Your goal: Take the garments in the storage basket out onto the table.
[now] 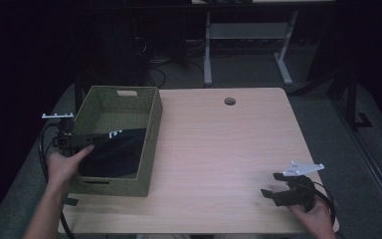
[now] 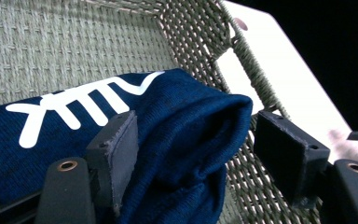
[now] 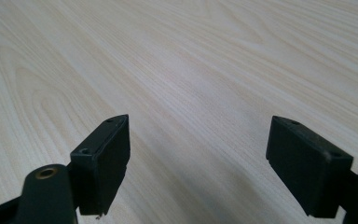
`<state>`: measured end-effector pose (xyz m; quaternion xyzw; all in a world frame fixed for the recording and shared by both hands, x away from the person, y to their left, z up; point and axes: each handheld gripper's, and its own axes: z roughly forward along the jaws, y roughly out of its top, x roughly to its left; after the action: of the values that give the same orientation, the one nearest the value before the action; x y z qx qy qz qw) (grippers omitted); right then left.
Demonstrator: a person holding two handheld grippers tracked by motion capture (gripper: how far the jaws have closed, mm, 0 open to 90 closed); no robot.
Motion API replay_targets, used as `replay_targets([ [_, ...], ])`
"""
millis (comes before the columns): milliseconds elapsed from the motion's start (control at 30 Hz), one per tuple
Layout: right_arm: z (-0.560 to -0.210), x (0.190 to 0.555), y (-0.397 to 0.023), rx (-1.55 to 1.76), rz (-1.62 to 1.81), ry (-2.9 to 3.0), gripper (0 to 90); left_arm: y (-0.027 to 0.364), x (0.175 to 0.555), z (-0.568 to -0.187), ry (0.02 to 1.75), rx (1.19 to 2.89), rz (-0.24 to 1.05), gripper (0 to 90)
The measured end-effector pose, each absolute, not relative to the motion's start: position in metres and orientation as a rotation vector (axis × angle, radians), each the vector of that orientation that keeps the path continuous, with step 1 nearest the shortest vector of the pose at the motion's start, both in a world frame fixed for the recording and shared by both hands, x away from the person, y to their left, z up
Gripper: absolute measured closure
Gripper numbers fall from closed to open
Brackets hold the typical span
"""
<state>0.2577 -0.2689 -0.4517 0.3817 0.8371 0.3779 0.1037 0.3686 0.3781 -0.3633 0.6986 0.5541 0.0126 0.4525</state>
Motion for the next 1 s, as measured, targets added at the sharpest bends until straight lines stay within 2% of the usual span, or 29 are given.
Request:
replay_targets([
  [400, -0.452, 0.258, -0.27, 1.116, 1.12, 2.478, 21.5, 0.371, 0.386, -0.375, 1.469, 1.824, 0.023, 42.1],
  [567, -0.451, 0.257, -0.27, 1.114, 1.127, 2.481, 21.6, 0.367, 0.391, -0.374, 1.5, 1.864, 0.042, 56.8],
  [633, -0.451, 0.257, -0.27, 1.114, 1.126, 2.482, 21.6, 0.365, 0.393, -0.373, 1.507, 1.883, 0.038, 59.1],
  [700, -0.451, 0.257, -0.27, 1.112, 1.131, 2.483, 21.7, 0.363, 0.393, -0.374, 1.494, 1.894, 0.031, 67.1],
  [767, -0.451, 0.257, -0.27, 1.108, 1.133, 2.485, 21.7, 0.361, 0.394, -0.375, 1.489, 1.909, 0.023, 68.9],
  [800, -0.451, 0.257, -0.27, 1.108, 1.133, 2.485, 21.7, 0.36, 0.394, -0.376, 1.489, 1.919, 0.017, 68.9],
  [833, -0.451, 0.257, -0.27, 1.108, 1.135, 2.486, 21.7, 0.36, 0.394, -0.376, 1.49, 1.927, 0.014, 63.8],
  [867, -0.451, 0.257, -0.27, 1.108, 1.135, 2.486, 21.7, 0.36, 0.394, -0.376, 1.482, 1.926, 0.005, 63.8],
  [1000, -0.45, 0.257, -0.27, 1.11, 1.142, 2.486, 21.8, 0.359, 0.395, -0.377, 1.473, 1.936, -0.04, 52.9],
])
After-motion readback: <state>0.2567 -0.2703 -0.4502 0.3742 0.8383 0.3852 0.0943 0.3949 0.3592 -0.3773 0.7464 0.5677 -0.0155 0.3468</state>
